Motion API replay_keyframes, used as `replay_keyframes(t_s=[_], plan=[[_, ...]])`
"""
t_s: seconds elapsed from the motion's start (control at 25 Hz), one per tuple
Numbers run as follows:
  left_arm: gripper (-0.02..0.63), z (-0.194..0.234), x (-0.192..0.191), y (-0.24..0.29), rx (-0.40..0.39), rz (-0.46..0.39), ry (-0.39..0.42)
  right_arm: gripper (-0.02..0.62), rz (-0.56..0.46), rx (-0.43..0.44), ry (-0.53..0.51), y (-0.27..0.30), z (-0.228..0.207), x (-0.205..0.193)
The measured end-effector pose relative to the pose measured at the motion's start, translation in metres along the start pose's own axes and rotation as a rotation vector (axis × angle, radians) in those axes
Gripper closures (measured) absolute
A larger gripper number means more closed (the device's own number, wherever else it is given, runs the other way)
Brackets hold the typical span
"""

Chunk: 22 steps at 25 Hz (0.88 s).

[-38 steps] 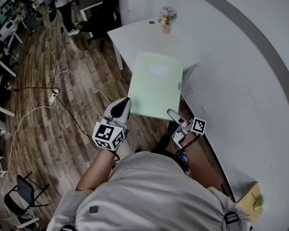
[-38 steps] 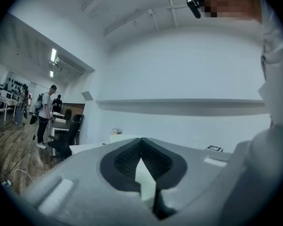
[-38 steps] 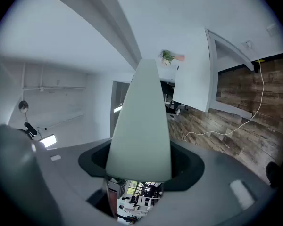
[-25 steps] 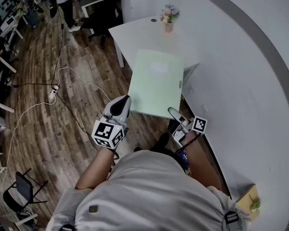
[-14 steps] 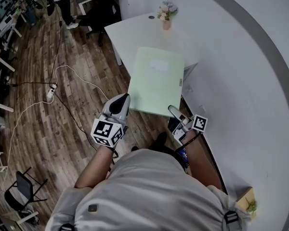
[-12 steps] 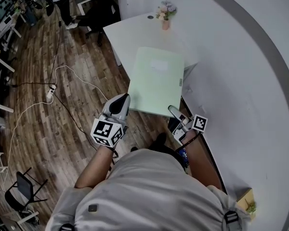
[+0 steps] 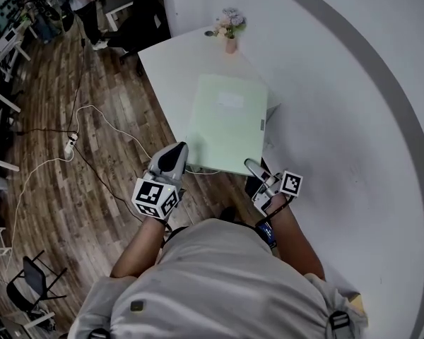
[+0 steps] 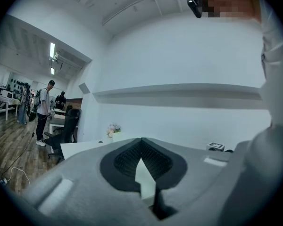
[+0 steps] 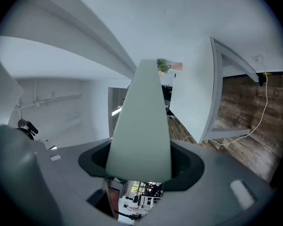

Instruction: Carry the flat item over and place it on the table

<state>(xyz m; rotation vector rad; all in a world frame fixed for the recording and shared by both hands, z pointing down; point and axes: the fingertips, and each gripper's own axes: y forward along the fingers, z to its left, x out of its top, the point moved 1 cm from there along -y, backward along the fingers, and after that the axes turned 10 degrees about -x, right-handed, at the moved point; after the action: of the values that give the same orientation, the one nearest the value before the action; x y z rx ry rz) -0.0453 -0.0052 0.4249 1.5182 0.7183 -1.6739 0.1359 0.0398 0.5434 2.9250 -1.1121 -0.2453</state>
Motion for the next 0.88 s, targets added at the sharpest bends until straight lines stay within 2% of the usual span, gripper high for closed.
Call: replay_keyframes(t_s=[0.32,0.88], plan=[[0.606,-0.004,-0.014,0.046,0.03,0.028,-0.023,0.296,0.031,-0.005,0.018,-0.009,-0.019,0.048],[0.606,-0.001,-0.006,0.055,-0.001,0.012,-0.026,0.296,0.022,-0.018,0.019,-0.009,-0.015,0.048]])
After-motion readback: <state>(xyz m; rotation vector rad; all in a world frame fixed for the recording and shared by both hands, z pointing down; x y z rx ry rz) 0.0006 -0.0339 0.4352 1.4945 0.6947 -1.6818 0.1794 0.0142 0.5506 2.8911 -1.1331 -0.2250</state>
